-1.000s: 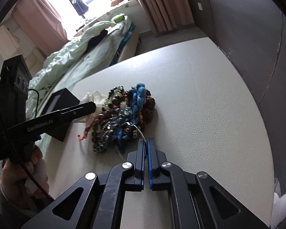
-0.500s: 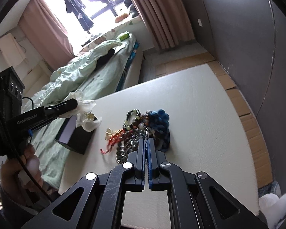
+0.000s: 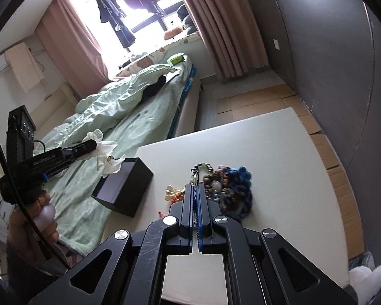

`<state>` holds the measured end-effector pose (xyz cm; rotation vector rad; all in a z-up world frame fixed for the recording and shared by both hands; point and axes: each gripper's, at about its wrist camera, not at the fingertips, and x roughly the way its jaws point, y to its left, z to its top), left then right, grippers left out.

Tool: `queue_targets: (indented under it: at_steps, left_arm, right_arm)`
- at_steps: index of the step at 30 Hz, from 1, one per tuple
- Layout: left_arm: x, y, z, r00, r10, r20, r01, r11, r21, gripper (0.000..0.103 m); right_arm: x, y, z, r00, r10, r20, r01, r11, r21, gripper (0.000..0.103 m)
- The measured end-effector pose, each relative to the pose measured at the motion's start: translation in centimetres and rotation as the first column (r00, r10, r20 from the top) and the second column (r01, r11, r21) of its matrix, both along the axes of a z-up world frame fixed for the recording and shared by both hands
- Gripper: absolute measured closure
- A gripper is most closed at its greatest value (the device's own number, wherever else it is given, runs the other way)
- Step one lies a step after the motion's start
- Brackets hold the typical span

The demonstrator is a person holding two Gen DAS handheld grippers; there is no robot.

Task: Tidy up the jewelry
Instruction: 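Drop the white pouch into the black box with the left gripper while the right gripper lifts the hoop, then lower the silver hoop into the black box and open the right gripper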

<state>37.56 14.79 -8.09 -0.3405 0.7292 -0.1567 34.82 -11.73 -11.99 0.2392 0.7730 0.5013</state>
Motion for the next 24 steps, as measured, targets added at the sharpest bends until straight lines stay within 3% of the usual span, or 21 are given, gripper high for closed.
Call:
queue_targets:
  at_steps: [6,9,10,11,13,24]
  left_arm:
    - [0.1,1.9,-1.5,0.999,0.001,-0.043,-0.003,0.999,-0.039,0.097]
    - [0.7,2.5,-2.7,0.992,-0.012,-0.123,0.002,0.997,-0.081,0.081]
    - [0.8,2.7,-3.2,0.989,-0.001,-0.149,-0.011,0.997,-0.077,0.058]
    - [0.6,3.0,-3.5,0.988,0.018,-0.154,-0.029,0.997,-0.07,0.028]
    - [0.2,3.5,-3.4,0.991,0.031,-0.127,-0.042,0.995,-0.087,0.007]
    - [-2.5,5.0,-2.4,0.992,0.072,-0.1,-0.077,0.996,-0.05,0.007]
  right_arm:
    - [0.3,1.8,-0.2,1.0,0.025,0.006,-0.025,1.0,0.014,0.099]
    - [0.5,2.6,-0.6,0.999,0.035,0.0,-0.035,0.999,0.024,0.099]
    - [0.6,2.9,-0.8,0.999,0.041,-0.003,-0.04,0.999,0.027,0.099]
    - [0.7,3.2,-0.9,0.999,0.044,-0.006,-0.044,0.999,0.029,0.099]
    - [1.0,3.8,-1.1,0.998,0.055,-0.012,-0.055,0.998,0.034,0.099]
    - [2.3,7.8,-0.5,0.992,0.127,0.001,-0.126,0.989,0.082,0.099]
